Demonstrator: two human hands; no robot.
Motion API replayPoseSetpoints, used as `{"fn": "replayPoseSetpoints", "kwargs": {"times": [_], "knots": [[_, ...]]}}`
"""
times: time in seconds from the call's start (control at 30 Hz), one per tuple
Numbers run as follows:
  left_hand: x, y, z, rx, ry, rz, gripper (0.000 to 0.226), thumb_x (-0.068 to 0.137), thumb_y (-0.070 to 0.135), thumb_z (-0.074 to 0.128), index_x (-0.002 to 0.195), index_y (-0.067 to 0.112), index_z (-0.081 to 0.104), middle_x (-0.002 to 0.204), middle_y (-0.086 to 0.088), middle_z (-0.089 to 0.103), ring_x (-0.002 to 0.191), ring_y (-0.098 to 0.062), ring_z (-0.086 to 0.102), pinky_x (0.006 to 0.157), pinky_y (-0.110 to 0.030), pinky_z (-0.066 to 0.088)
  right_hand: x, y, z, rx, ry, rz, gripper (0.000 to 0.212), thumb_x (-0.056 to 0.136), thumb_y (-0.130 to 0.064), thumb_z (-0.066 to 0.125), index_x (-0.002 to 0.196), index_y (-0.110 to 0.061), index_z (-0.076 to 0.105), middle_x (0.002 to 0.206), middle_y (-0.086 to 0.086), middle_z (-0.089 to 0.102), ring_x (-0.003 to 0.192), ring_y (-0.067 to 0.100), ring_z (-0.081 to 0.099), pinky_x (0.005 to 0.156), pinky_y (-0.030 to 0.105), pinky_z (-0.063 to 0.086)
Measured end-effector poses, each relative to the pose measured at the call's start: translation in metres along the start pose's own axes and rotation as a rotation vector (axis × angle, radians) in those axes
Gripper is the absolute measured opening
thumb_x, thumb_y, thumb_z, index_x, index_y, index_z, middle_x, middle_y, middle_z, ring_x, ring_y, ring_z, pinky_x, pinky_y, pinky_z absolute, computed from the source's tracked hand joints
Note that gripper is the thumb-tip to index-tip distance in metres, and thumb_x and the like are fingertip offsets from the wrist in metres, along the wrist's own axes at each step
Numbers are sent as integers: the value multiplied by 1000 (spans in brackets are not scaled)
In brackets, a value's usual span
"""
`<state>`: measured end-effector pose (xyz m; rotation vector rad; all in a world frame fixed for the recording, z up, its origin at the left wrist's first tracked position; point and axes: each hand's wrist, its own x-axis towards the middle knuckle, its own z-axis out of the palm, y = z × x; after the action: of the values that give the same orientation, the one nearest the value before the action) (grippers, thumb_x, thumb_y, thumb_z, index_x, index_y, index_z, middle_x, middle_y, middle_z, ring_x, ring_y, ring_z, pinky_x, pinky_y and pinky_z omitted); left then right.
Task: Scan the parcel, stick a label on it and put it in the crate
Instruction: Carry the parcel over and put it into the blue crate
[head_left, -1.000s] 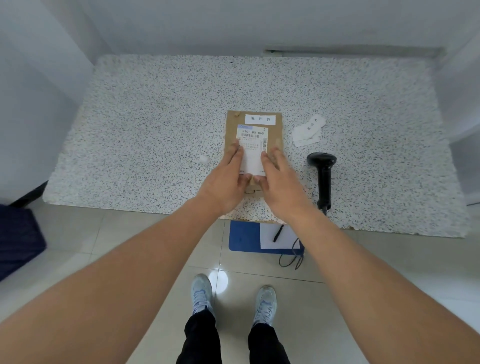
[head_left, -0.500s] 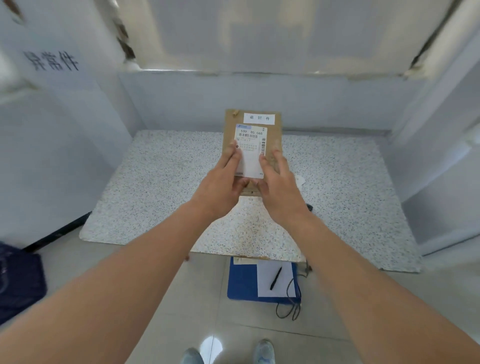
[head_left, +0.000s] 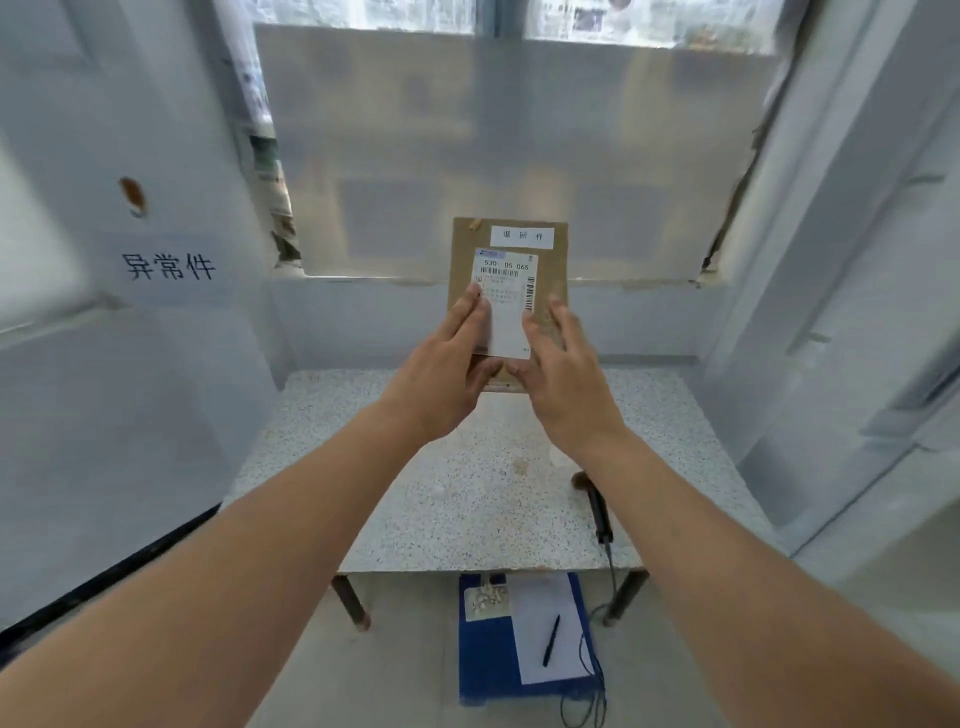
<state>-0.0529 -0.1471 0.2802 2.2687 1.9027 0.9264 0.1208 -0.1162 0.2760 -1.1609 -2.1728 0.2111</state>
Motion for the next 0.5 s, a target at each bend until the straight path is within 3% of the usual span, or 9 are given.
{"fn": "replayPoseSetpoints", "kwargs": {"times": [0.27,0.37,0.5], "knots": [[-30,33,-92,61,98,136,76,102,34,56,161,6,17,172,-1,4,152,-26,25,117,-29,21,-15,-80,-62,-48,137,-77,61,104,-31,60,153,2,45,164,29,29,151,43,32,118,57,37],[-37,48,-123,94,140,177,76,101,31,59,160,5,20,171,-3,7,149,-33,32,120,-43,32,-15,-101,-80,-63,198,-105,60,104,-29,63,153,2,47,162,30,31,147,47,38,116,57,41],[-49,61,-158,151,177,172,78,100,32,60,161,7,19,172,-3,6,139,-42,44,110,-54,43,-14,-123,-98,-73,244,-193,57,99,-17,71,147,7,51,155,34,40,143,48,43,108,61,47]]}}
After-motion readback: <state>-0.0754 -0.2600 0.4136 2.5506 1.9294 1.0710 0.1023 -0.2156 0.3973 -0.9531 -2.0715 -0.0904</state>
